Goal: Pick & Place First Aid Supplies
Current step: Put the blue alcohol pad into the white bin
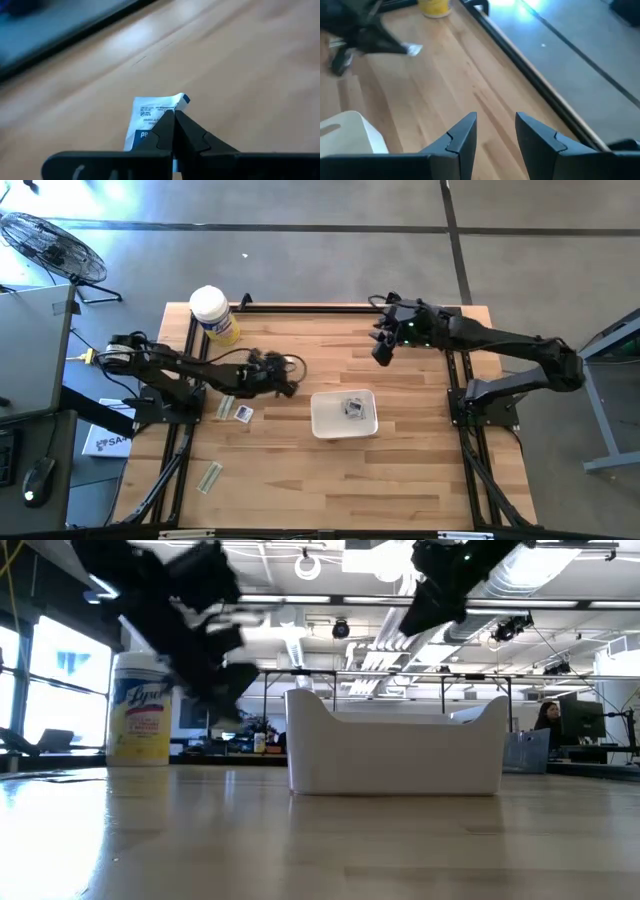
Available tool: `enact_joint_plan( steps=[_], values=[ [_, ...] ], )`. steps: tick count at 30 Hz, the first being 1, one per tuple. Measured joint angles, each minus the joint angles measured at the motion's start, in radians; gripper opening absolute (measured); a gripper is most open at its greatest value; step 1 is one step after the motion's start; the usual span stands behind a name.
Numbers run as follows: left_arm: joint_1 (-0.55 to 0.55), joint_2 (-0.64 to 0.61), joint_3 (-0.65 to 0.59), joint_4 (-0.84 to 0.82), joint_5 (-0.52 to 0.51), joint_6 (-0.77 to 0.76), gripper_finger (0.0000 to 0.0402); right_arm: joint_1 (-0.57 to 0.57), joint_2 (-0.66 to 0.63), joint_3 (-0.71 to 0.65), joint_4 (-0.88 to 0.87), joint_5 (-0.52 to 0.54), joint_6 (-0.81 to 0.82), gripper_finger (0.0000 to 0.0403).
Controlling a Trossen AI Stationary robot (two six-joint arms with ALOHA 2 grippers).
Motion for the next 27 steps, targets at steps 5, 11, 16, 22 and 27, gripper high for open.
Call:
enact_joint_plan(
  steps=[5, 11, 16, 22, 27],
  values=[
    [-0.076, 0.000, 0.075, 0.258, 0.172, 0.406, 0.0001, 0.000, -0.084, 0.000, -0.069, 0.005, -0.008, 0.0129],
    [-0.132, 0.018, 0.156, 0.374, 0.296, 0.579, 0.0001, 0.000, -0.138, 0.000, -0.136, 0.005, -0.013, 0.0129],
    [-0.198, 0.130, 0.286, 0.320, 0.292, 0.602, 0.0001, 0.000, -0.144, 0.001, -0.177, 0.005, -0.011, 0.0129],
    [-0.225, 0.298, 0.449, 0.315, 0.333, 0.579, 0.0001, 0.000, -0.142, 0.001, -0.241, 0.021, 0.039, 0.0129],
    [-0.223, 0.409, 0.526, 0.318, 0.333, 0.498, 0.0001, 0.013, -0.145, -0.017, -0.328, 0.027, 0.120, 0.0129]
  ],
)
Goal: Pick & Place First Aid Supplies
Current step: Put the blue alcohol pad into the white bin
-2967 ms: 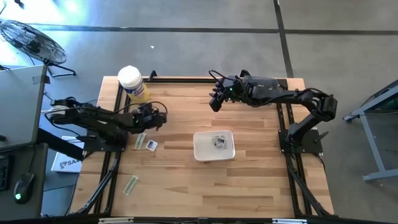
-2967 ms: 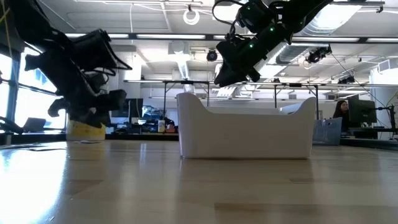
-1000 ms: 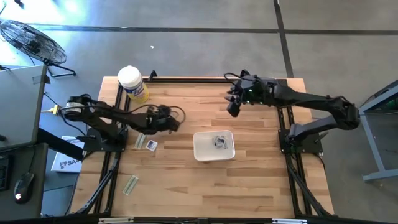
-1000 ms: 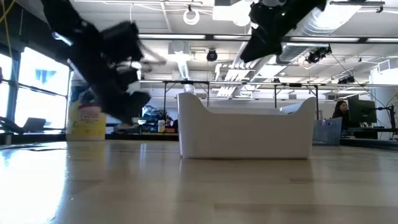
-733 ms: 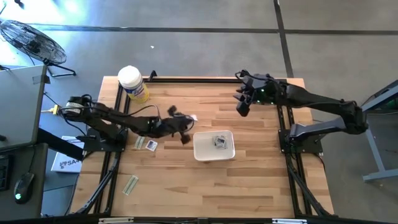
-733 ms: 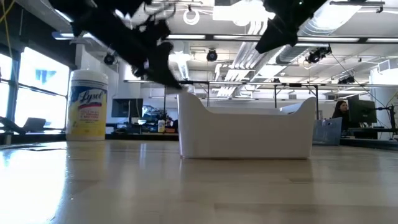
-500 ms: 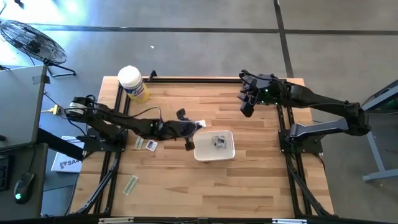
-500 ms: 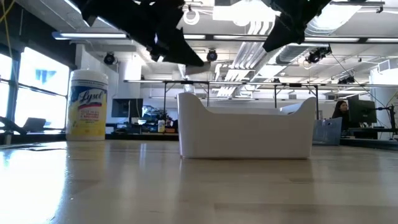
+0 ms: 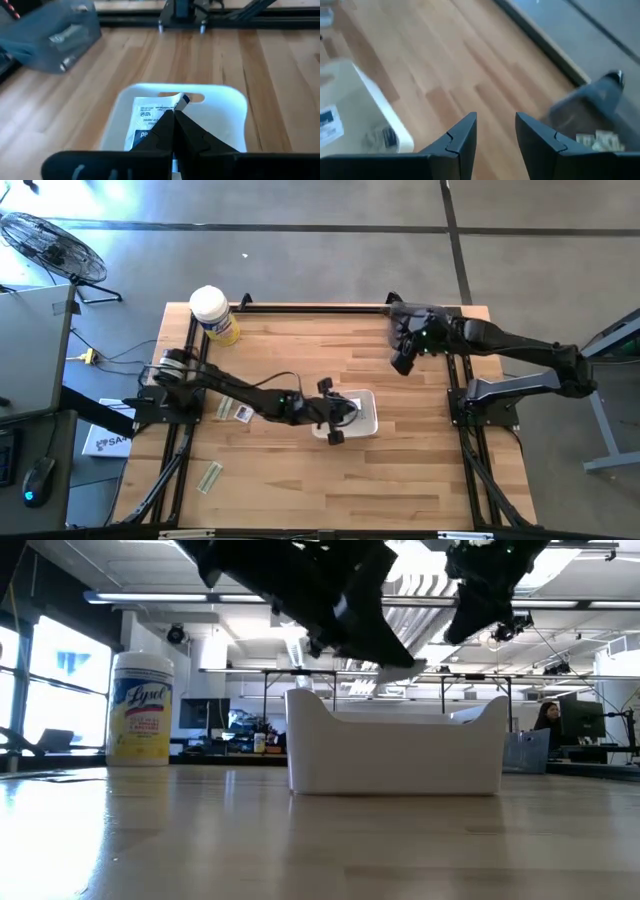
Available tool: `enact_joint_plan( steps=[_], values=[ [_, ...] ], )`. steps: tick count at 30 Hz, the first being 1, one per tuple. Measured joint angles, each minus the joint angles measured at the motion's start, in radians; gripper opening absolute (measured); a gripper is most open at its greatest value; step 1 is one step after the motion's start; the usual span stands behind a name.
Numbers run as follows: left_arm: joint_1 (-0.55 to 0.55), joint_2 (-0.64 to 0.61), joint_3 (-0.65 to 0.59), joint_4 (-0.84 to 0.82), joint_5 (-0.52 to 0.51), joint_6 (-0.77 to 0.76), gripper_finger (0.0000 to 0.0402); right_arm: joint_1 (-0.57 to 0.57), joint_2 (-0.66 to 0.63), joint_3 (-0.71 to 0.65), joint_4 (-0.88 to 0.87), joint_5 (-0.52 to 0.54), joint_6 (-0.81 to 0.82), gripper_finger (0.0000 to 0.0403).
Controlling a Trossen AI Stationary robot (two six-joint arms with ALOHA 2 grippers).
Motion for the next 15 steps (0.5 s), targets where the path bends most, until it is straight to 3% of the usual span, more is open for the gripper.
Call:
enact_joint_plan(
  steps=[7, 11, 15],
  values=[
    [0.010, 0.104, 0.061, 0.010, 0.003, -0.025, 0.0001, 0.072, -0.020, -0.116, 0.016, -0.012, 0.067, 0.0129],
    [0.048, 0.168, 0.110, 0.011, 0.089, -0.030, 0.0001, 0.113, -0.024, -0.185, 0.082, -0.016, 0.110, 0.0129],
    [0.062, 0.207, 0.132, -0.005, 0.110, -0.032, 0.0001, 0.146, -0.024, -0.235, 0.127, -0.054, 0.148, 0.0129]
  ],
)
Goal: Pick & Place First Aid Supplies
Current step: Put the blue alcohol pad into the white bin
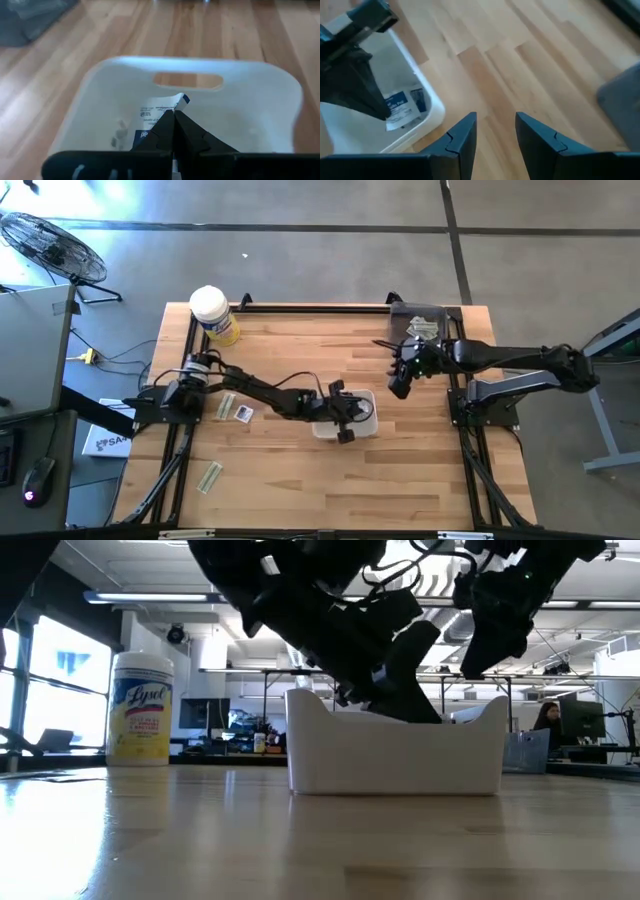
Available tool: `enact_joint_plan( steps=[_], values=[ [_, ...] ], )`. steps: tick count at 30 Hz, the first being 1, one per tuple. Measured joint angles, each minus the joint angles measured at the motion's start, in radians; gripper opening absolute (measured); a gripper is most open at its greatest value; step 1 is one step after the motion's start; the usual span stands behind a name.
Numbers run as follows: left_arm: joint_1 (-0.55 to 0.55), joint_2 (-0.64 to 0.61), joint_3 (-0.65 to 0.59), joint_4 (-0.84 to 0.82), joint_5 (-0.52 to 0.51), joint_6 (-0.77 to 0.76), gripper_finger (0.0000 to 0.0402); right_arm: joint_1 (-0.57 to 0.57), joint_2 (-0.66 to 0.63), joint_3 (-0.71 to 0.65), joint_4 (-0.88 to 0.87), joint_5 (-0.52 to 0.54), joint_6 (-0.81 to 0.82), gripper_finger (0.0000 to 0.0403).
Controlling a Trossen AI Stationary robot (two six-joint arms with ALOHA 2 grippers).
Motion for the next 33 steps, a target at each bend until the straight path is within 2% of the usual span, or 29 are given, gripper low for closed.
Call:
enact_joint_plan(
  steps=[12, 20, 28, 33],
  values=[
    [0.012, 0.001, 0.001, -0.080, -0.015, -0.011, 0.0001, 0.033, 0.000, -0.036, 0.078, -0.030, 0.017, 0.0129],
    [0.044, 0.000, 0.001, -0.103, 0.058, -0.125, 0.0001, 0.032, 0.000, -0.036, 0.111, -0.042, 0.015, 0.0129],
    [0.036, 0.000, 0.001, -0.095, 0.049, -0.073, 0.0002, 0.032, 0.000, -0.036, 0.111, -0.042, 0.014, 0.0129],
    [0.036, 0.000, 0.001, -0.096, 0.045, -0.072, 0.0041, 0.032, 0.000, -0.036, 0.110, -0.044, 0.035, 0.0129]
  ],
)
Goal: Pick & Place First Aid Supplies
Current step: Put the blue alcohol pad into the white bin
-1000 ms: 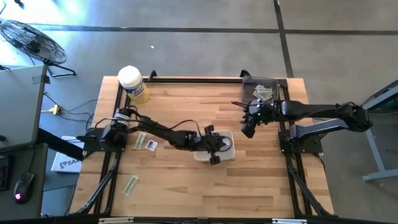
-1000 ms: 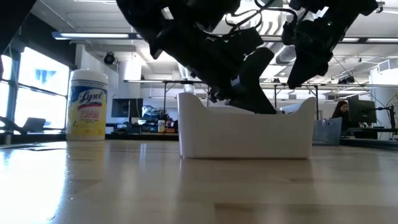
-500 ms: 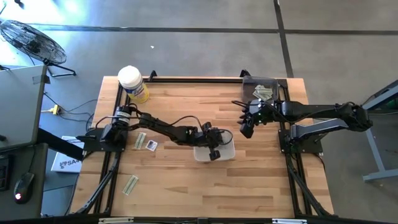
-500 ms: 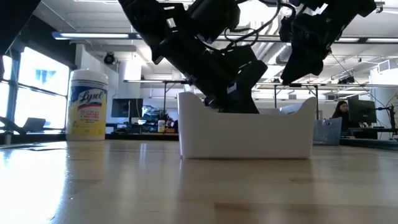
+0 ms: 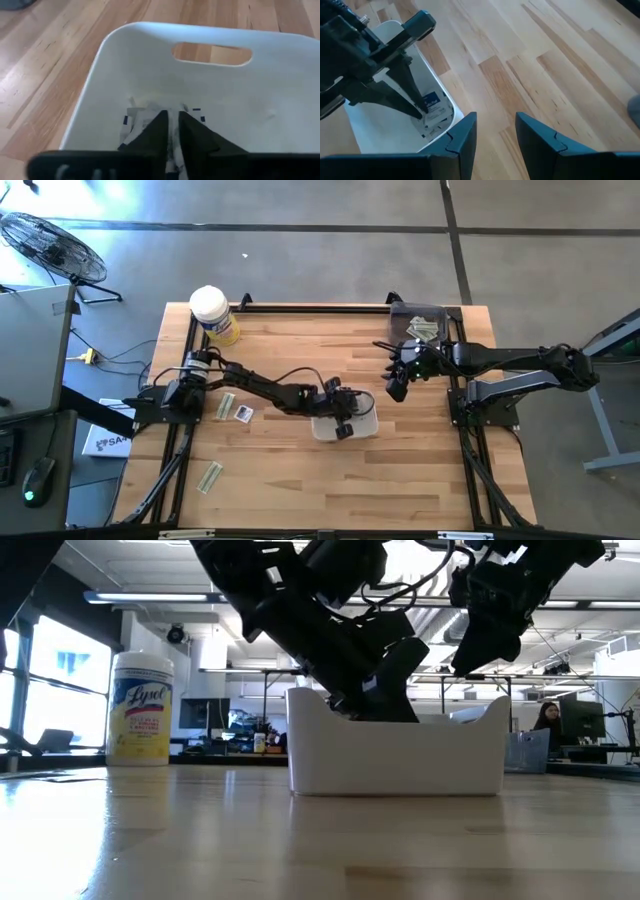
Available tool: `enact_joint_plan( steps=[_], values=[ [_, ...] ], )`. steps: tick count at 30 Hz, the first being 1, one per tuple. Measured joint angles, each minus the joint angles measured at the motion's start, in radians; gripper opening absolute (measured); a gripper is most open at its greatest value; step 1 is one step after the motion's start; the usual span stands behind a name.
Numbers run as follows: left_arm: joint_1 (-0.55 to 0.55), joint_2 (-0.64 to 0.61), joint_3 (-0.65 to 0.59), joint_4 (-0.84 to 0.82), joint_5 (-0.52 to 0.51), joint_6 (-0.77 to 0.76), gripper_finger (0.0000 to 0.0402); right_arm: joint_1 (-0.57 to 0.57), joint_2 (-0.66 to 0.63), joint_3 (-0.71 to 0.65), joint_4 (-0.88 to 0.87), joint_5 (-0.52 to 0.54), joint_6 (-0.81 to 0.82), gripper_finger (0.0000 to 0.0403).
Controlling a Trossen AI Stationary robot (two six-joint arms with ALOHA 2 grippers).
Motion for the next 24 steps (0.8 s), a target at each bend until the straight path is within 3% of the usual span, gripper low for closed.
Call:
enact_joint_plan(
  steps=[8, 15, 20, 24],
  values=[
    [0.000, -0.008, 0.037, -0.025, -0.002, 0.009, 0.0118, 0.000, 0.000, 0.000, 0.000, -0.005, 0.007, 0.0129],
    [-0.025, -0.087, 0.144, -0.219, -0.030, 0.079, 0.0124, 0.000, 0.000, 0.000, -0.006, -0.008, 0.015, 0.0129],
    [-0.063, -0.182, 0.124, -0.321, -0.118, 0.078, 0.0124, 0.000, 0.000, 0.001, -0.010, -0.008, 0.014, 0.0129],
    [-0.097, -0.257, 0.072, -0.422, -0.209, -0.011, 0.0124, 0.000, 0.000, 0.001, -0.007, 0.001, 0.013, 0.0129]
  ],
)
